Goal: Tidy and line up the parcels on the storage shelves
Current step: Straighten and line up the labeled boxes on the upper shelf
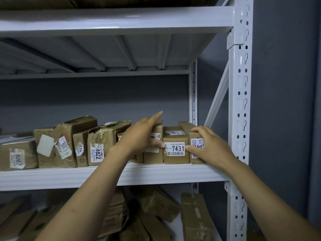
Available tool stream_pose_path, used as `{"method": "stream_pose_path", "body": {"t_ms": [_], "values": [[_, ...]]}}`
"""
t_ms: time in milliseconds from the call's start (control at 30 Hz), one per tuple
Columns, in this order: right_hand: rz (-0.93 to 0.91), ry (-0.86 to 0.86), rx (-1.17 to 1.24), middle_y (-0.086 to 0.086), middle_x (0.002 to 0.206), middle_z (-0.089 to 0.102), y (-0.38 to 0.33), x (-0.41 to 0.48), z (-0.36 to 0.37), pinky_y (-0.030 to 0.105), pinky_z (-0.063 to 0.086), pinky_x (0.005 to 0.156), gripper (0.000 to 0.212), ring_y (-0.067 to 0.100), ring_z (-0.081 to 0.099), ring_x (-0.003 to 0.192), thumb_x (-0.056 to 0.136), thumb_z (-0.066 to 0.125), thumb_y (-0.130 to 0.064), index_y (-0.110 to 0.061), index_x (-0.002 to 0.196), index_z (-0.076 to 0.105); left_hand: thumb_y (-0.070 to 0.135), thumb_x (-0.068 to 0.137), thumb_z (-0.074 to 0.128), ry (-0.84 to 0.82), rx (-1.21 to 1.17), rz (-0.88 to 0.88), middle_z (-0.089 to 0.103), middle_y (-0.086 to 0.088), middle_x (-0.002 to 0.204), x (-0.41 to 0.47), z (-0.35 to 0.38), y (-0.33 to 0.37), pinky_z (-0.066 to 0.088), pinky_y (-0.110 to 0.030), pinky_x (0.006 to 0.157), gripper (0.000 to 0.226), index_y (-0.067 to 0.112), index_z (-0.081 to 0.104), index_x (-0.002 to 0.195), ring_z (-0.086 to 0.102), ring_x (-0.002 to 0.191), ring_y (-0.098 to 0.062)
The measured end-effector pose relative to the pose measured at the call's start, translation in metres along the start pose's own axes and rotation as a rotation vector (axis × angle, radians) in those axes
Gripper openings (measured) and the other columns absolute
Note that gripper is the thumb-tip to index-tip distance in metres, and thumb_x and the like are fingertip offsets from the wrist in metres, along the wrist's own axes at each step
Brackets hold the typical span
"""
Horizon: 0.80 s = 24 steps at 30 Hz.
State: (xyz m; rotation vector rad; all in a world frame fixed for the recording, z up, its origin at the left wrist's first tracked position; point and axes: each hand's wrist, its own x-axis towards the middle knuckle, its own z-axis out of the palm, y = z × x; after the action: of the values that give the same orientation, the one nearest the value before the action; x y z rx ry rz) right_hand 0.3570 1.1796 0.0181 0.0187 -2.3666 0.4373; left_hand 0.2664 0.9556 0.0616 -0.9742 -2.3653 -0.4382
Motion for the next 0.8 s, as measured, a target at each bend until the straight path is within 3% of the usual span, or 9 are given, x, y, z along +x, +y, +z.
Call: {"method": "stream_pose_path", "body": {"t_ms": [100,167,233,300,400,500,700,800], "values": [[-0.024,0.028,-0.165,-0.009,0.14,0.046,-0.009,0.003,-0.003,0.035,0.031,0.108,0.06,0.014,0.034,0.134,0.082,0.059,-0.063,-0.03,0.131,0.046,0.076,0.069,0.056,0.031,0.209,-0.071,0.041,-0.007,0.148,-0.011,-0.004,-0.012,0.038,-0.043,0.107,0.112,0.03,0.0,0.154,0.044,0.13,-0.029],[-0.045,0.048,-0.242,-0.008,0.146,0.042,-0.021,0.005,-0.004,0.036,0.017,0.116,0.065,0.017,0.023,0.143,0.082,0.055,-0.067,-0.03,0.135,0.046,0.082,0.066,0.045,0.039,0.308,-0.117,0.037,-0.007,0.151,-0.019,-0.014,-0.025,0.026,-0.048,0.115,0.11,0.028,0.008,0.154,0.037,0.137,-0.029],[-0.091,0.047,-0.253,-0.008,0.151,0.037,-0.041,0.007,-0.003,0.037,0.012,0.118,0.068,0.016,0.018,0.146,0.085,0.052,-0.066,-0.03,0.141,0.04,0.078,0.071,0.052,0.039,0.391,-0.139,0.032,-0.007,0.154,-0.026,-0.026,-0.042,0.018,-0.052,0.117,0.097,0.031,0.023,0.151,0.028,0.141,-0.029],[-0.163,0.021,-0.231,-0.008,0.154,0.032,-0.064,0.009,0.001,0.037,0.013,0.118,0.068,0.014,0.016,0.147,0.087,0.052,-0.063,-0.031,0.145,0.034,0.073,0.073,0.059,-0.002,0.442,-0.167,0.032,-0.007,0.153,-0.034,-0.037,-0.058,0.02,-0.052,0.116,0.087,0.035,0.032,0.146,0.028,0.141,-0.031],[-0.268,-0.029,-0.197,-0.007,0.16,0.02,-0.096,0.016,0.014,0.039,0.016,0.117,0.071,0.016,0.012,0.148,0.089,0.053,-0.059,-0.036,0.149,0.024,0.065,0.075,0.066,-0.11,0.405,-0.198,0.039,-0.007,0.148,-0.042,-0.046,-0.07,0.037,-0.045,0.104,0.085,0.04,0.028,0.146,0.041,0.13,-0.034],[-0.279,-0.111,-0.179,-0.007,0.163,0.004,-0.119,0.026,0.029,0.044,0.016,0.118,0.075,0.02,0.005,0.149,0.089,0.056,-0.056,-0.04,0.151,0.016,0.057,0.079,0.067,-0.087,0.407,-0.168,0.041,-0.005,0.145,-0.047,-0.047,-0.073,0.04,-0.042,0.099,0.082,0.041,0.024,0.147,0.043,0.126,-0.031],[-0.29,-0.157,-0.27,0.001,0.156,0.028,-0.13,0.038,0.038,0.04,0.013,0.118,0.062,0.022,0.019,0.145,0.088,0.061,-0.047,-0.034,0.145,0.038,0.053,0.085,0.061,-0.049,0.371,-0.157,0.039,-0.006,0.145,-0.051,-0.049,-0.081,0.037,-0.046,0.104,0.072,0.041,0.025,0.147,0.036,0.129,-0.034],[-0.308,-0.125,-0.341,0.002,0.154,0.031,-0.133,0.039,0.043,0.044,-0.001,0.119,0.063,0.022,0.016,0.146,0.087,0.058,-0.055,-0.035,0.144,0.04,0.053,0.088,0.058,-0.06,0.361,-0.14,0.037,-0.007,0.146,-0.051,-0.047,-0.081,0.036,-0.047,0.104,0.068,0.043,0.025,0.146,0.036,0.13,-0.034]]}}
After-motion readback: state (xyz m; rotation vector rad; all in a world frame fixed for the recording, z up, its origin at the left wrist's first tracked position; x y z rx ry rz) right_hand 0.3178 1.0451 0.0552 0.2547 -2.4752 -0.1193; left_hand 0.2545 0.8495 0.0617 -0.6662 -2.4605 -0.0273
